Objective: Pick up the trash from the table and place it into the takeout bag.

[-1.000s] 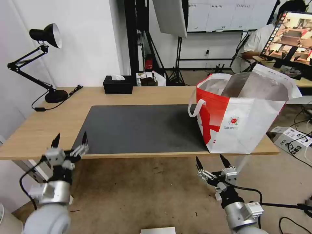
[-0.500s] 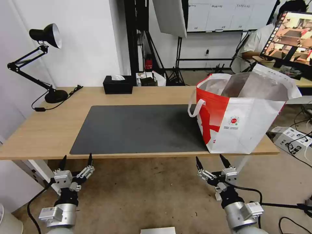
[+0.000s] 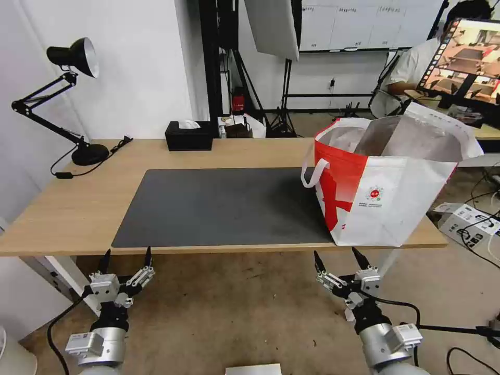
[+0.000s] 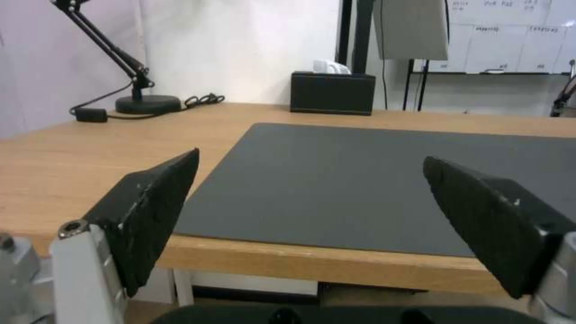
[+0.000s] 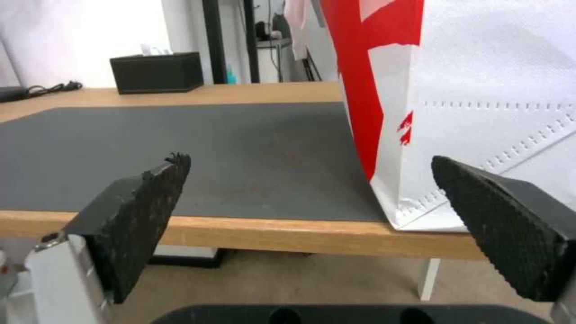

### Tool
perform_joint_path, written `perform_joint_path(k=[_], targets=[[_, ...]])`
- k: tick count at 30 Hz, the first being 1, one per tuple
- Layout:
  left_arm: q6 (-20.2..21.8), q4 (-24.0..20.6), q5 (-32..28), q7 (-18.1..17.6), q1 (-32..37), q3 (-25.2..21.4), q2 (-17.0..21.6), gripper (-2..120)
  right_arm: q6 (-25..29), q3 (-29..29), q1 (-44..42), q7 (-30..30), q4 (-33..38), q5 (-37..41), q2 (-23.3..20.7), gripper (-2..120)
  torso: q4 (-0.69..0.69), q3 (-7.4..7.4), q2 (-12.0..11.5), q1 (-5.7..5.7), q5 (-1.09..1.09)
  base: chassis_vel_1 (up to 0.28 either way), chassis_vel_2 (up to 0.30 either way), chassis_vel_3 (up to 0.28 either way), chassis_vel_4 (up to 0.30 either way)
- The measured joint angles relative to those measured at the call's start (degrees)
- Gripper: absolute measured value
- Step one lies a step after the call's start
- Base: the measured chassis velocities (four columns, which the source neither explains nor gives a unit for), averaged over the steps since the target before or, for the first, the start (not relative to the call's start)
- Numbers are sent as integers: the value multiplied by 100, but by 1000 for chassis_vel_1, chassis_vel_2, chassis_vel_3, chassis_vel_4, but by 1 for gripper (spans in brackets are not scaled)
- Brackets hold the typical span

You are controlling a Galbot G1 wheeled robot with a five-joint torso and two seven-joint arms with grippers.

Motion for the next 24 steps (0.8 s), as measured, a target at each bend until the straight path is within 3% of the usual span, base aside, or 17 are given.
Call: perform_joint_path(k=[24], targets=[[12,-6,-16,-11,-11,5,9,100,0,0,0,0,0,0,0,100,0,0,0,0,0,0,0,0,0]])
